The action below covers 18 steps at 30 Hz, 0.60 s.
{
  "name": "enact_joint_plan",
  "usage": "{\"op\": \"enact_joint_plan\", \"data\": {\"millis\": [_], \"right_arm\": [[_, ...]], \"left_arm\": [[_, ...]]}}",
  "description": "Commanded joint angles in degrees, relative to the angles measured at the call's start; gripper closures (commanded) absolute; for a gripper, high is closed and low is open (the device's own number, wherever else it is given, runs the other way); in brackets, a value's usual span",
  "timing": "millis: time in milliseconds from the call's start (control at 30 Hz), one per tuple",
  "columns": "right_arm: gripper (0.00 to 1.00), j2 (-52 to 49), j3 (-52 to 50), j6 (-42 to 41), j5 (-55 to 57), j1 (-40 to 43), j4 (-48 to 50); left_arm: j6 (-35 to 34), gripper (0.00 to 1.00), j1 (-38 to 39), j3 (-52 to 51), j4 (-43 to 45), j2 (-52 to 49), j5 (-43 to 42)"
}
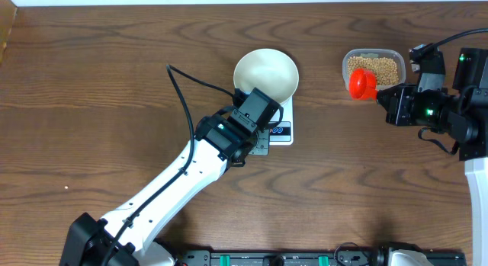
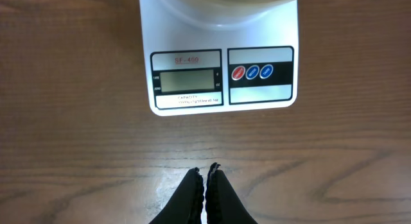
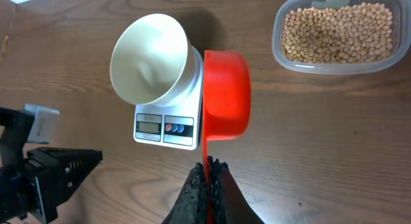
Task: Scoop item into bowl and weigh 50g on scale
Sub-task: 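Move the left gripper over the scale beside the bowl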
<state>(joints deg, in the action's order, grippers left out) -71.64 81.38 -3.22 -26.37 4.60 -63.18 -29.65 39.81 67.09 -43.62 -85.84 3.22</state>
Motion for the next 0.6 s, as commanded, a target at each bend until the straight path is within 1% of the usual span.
{"op": "enact_joint_plan", "data": {"millis": [0, 300, 467, 567], "right_arm": [[0.99, 0.11, 1.03, -1.25, -1.38, 0.24, -0.02], [0.99, 0.11, 1.03, -0.96, -0.39, 0.24, -0.68], [0.99, 0.11, 1.03, -0.92, 3.98, 0.24, -0.79], [0.99, 0.11, 1.03, -0.98, 3.74, 0.24, -1.27]], "left_arm": [[1.36, 0.92, 0.04, -0.13, -1.09, -0.28, 0.81], [1.84, 0.93, 0.13, -0.13, 0.48, -0.28, 0.70], [1.75, 0.93, 0.15, -0.13, 2.93, -0.28, 0.37], [1.79, 0.92, 0.13, -0.13, 2.58, -0.28, 0.26]]}}
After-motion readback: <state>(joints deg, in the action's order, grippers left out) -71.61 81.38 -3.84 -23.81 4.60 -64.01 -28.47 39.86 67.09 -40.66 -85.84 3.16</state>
